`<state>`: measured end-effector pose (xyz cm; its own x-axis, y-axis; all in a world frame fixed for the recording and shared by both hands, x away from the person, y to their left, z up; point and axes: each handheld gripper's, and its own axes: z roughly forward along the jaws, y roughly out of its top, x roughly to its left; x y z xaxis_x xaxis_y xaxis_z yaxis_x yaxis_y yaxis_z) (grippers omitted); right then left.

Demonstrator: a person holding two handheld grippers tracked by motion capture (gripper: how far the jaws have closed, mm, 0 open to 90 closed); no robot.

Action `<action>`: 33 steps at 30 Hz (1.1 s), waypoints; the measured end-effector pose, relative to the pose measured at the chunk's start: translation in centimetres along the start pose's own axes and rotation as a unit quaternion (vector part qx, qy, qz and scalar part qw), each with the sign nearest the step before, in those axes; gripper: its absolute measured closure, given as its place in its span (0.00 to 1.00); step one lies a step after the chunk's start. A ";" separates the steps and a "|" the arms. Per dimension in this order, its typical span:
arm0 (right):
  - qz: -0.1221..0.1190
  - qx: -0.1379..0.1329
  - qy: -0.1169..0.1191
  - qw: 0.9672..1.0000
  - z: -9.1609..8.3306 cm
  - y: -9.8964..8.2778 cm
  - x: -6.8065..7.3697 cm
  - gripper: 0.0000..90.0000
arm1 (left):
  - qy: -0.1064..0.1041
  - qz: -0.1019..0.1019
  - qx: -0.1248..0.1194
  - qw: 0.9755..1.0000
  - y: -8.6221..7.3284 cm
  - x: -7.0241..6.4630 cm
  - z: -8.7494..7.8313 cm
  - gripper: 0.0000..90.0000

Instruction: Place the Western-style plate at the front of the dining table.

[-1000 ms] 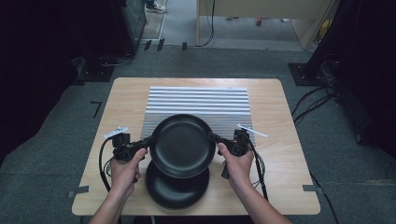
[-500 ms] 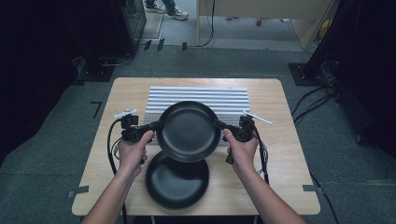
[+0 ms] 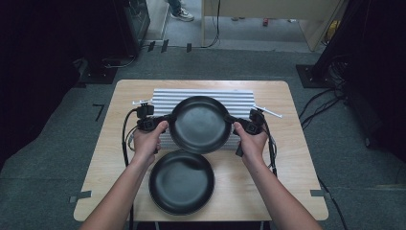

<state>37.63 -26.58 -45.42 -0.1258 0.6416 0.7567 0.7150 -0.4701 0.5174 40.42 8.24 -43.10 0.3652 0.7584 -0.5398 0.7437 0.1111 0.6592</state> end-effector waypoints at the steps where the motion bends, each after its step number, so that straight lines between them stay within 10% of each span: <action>1: 0.002 0.000 -0.002 1.000 0.2 0.2 -0.2 0.93 | 0.002 -0.001 0.002 1.000 0.2 0.1 0.4 0.90; 33: 0.043 0.007 -0.071 0.997 7.5 2.3 -5.5 0.93 | 0.055 -0.056 0.052 0.996 2.0 4.7 9.3 0.88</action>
<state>45.13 -26.68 -51.38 0.0345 0.6784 0.7339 0.7280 -0.5202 0.4466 48.79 6.06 -49.20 0.2175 0.8118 -0.5419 0.8323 0.1358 0.5375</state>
